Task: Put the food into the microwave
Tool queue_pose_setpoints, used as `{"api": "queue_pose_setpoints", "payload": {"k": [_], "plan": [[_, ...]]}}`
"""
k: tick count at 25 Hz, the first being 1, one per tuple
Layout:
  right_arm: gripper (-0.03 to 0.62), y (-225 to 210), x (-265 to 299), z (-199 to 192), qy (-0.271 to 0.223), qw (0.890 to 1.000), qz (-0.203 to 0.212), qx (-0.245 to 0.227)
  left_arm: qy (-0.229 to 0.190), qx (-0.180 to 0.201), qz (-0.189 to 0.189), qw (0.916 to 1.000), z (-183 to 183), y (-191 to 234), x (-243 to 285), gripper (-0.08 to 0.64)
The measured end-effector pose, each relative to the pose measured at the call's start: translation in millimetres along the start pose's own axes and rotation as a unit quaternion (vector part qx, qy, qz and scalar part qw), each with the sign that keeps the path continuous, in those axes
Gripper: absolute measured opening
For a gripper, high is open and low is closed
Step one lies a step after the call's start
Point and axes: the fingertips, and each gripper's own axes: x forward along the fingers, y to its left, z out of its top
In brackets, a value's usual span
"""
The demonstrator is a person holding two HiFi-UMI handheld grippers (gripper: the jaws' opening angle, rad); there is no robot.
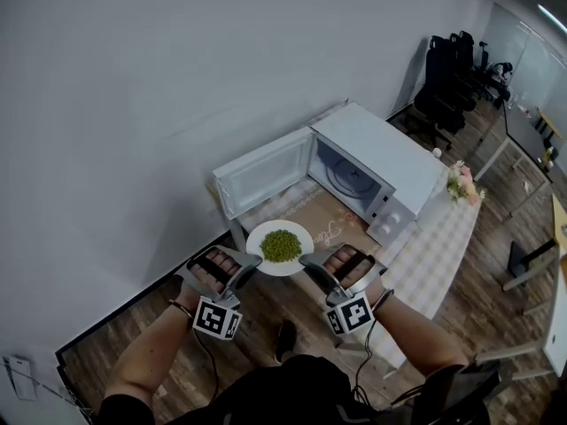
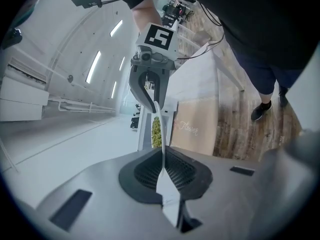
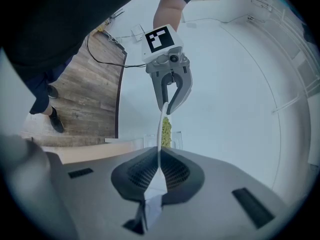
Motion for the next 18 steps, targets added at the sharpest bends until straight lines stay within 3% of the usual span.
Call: {"api": "queue_pose_setpoints", "payload": {"k": [18], "plan": [[0.020,-3,9,-121,0.108,0.992,-0.019,0.056,-0.070,0.060,-0.023,0.9955,15,41,123,0.021]]}}
